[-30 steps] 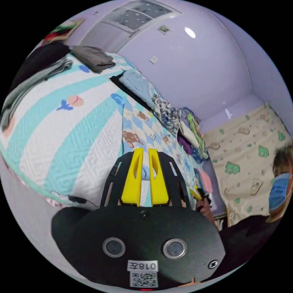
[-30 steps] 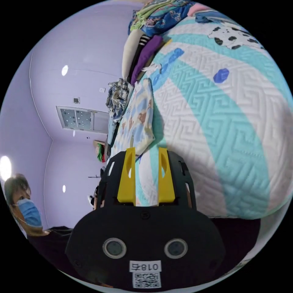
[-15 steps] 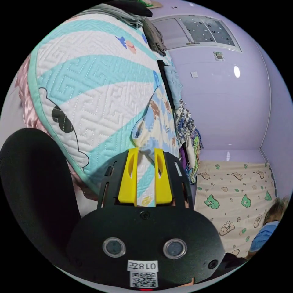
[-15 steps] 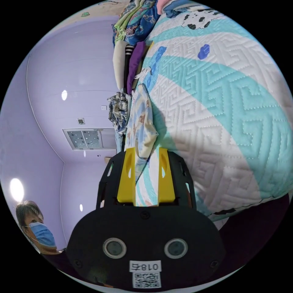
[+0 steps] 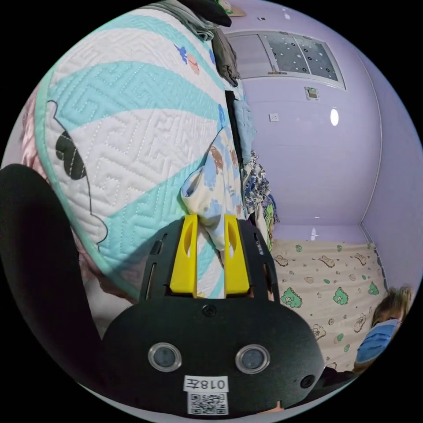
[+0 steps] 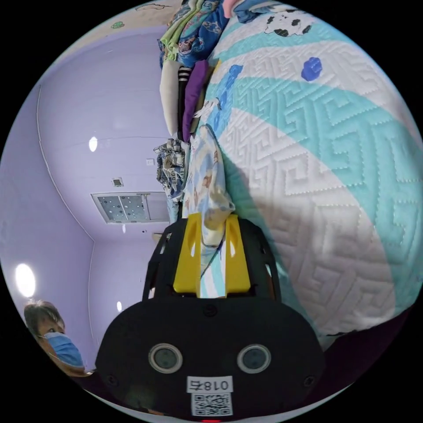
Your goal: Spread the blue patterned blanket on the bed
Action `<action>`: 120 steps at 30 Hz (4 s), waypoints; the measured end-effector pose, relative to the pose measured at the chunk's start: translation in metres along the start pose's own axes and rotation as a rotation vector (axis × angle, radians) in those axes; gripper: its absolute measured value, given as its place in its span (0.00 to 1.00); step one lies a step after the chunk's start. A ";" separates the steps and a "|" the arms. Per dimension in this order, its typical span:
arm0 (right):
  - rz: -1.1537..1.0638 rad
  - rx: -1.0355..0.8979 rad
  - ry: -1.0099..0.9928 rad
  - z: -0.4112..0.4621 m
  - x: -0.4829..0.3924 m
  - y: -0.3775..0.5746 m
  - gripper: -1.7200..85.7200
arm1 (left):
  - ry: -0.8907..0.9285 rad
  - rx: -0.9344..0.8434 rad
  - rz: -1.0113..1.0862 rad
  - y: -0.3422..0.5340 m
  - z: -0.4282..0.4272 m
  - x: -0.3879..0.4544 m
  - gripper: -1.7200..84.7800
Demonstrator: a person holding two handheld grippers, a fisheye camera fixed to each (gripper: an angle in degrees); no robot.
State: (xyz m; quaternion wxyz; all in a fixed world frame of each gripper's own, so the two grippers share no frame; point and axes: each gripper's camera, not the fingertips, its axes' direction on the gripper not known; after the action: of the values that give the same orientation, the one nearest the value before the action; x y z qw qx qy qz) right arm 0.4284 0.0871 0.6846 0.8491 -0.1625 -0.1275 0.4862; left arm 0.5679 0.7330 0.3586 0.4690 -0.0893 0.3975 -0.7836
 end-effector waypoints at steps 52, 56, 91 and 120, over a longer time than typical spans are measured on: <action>-0.117 0.112 0.052 0.111 0.015 0.163 0.03 | -0.243 0.249 0.387 0.077 -0.090 0.114 0.01; -0.327 0.123 0.161 0.149 -0.053 0.192 0.02 | -0.176 0.204 0.458 0.082 -0.080 0.129 0.01; -1.714 -0.524 0.432 0.503 -0.223 0.540 0.11 | 0.015 0.110 0.359 0.082 -0.076 0.061 0.07; -0.230 -0.750 -0.125 0.437 -0.128 0.153 0.10 | 0.307 -0.140 0.021 0.115 0.014 -0.008 0.16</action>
State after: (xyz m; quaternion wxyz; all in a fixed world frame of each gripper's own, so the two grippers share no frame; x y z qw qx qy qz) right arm 0.0816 0.1149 1.0152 0.7704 -0.4160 -0.3647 0.3169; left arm 0.6560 0.7043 0.2882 0.4036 0.0034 0.5192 -0.7533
